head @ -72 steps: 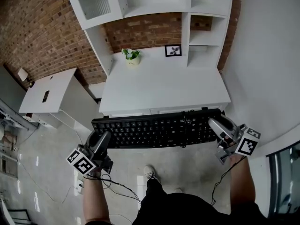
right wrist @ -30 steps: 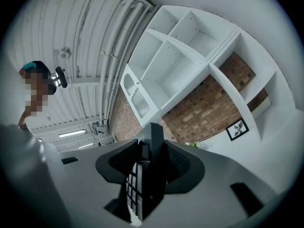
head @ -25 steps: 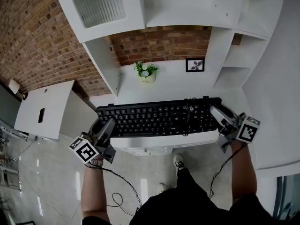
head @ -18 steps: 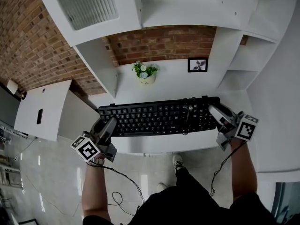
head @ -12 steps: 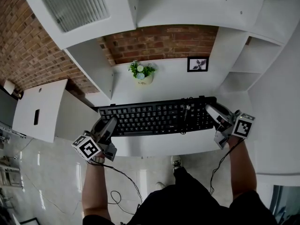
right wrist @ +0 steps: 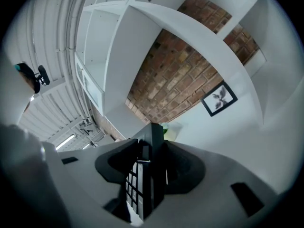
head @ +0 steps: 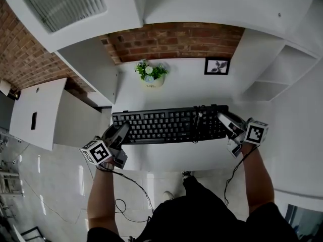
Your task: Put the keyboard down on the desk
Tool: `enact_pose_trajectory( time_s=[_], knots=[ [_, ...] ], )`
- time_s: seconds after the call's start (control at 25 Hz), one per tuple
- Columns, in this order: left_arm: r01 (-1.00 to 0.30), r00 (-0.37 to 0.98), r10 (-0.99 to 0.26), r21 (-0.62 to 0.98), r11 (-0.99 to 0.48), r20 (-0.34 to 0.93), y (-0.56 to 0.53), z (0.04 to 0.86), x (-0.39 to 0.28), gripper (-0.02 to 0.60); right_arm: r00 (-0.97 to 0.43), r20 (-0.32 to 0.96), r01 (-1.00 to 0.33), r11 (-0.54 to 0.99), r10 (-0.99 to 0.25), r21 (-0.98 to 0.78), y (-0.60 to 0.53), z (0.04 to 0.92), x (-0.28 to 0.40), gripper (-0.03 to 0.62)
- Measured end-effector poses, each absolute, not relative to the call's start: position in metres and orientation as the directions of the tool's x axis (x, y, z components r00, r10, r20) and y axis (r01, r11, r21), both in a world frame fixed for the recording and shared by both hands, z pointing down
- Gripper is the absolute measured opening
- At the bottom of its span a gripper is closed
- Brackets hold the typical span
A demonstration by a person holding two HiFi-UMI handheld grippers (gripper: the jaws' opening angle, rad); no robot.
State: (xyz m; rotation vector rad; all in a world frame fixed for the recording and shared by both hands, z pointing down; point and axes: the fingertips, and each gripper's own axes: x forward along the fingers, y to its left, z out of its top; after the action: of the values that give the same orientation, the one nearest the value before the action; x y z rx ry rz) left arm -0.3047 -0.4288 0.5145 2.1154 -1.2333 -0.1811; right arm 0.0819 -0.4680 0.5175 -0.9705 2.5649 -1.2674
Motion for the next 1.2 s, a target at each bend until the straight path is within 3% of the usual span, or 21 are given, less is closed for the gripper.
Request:
enact_pose_trajectory(
  time_s=[0.24, 0.64, 1.2],
  knots=[
    [-0.699, 0.565, -0.777, 0.662, -0.272, 0.278, -0.438, 0.561, -0.298, 0.27, -0.818, 0.188, -0.47, 0.441, -0.544, -0.765, -0.478, 0.552, 0.072, 0.185],
    [-0.701, 0.547, -0.727, 0.702, -0.126, 0.416, -0.45, 0.639, -0.3, 0.275, -0.766, 0.372, -0.55, 0.234, -0.525, -0.802, -0.492, 0.639, 0.082, 0.19],
    [-0.763, 0.478, -0.68, 0.647, -0.007, 0.556, -0.458, 0.688, -0.301, 0.279, -0.706, 0.532, -0.65, 0.13, -0.468, -0.749, -0.5, 0.697, 0.084, 0.195]
  ],
)
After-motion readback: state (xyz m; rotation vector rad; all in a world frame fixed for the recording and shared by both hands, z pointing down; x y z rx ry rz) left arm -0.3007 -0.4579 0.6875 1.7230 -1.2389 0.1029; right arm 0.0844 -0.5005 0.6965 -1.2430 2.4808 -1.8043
